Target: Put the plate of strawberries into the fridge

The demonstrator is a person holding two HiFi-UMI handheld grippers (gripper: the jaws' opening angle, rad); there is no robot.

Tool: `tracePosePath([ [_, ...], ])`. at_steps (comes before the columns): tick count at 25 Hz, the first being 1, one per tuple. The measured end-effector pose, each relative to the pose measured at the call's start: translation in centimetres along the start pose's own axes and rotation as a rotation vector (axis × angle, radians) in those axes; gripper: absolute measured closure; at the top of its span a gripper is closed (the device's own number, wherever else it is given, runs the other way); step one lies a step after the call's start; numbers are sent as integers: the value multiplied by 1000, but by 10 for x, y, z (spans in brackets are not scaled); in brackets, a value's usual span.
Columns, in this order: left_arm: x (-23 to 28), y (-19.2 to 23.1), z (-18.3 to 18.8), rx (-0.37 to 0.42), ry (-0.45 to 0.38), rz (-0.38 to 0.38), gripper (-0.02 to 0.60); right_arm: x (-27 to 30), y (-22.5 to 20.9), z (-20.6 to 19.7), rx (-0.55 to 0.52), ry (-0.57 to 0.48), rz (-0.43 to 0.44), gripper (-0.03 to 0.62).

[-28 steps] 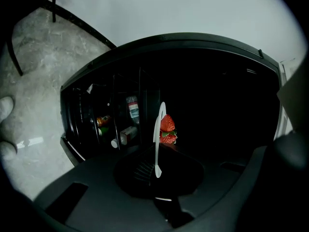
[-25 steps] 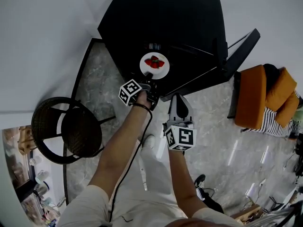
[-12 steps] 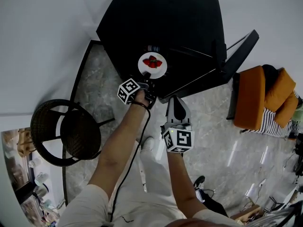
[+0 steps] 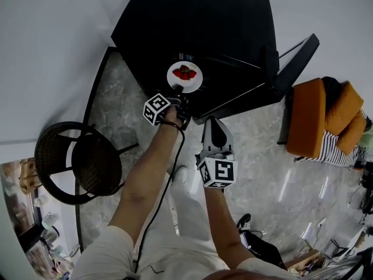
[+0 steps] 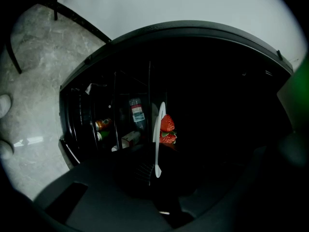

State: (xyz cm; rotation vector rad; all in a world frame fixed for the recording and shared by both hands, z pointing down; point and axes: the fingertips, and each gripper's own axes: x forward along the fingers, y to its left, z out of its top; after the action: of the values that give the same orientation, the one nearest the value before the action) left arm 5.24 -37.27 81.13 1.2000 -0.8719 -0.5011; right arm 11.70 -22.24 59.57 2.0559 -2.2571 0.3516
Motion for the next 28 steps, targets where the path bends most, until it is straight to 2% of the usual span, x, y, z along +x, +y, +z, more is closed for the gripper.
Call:
tracePosePath([
  [12, 13, 2, 1, -4, -13, 26, 571, 2, 3, -1, 2, 5, 18, 582],
  [24, 17, -5, 1, -10, -24, -16, 570, 6, 5, -5, 5, 14, 41, 582],
  [25, 17, -6, 1, -7, -27, -22, 567, 6, 6, -4, 6, 13, 42, 582],
  [28, 17, -13, 1, 4, -34, -30, 501, 7, 5, -4, 9, 14, 42, 582],
])
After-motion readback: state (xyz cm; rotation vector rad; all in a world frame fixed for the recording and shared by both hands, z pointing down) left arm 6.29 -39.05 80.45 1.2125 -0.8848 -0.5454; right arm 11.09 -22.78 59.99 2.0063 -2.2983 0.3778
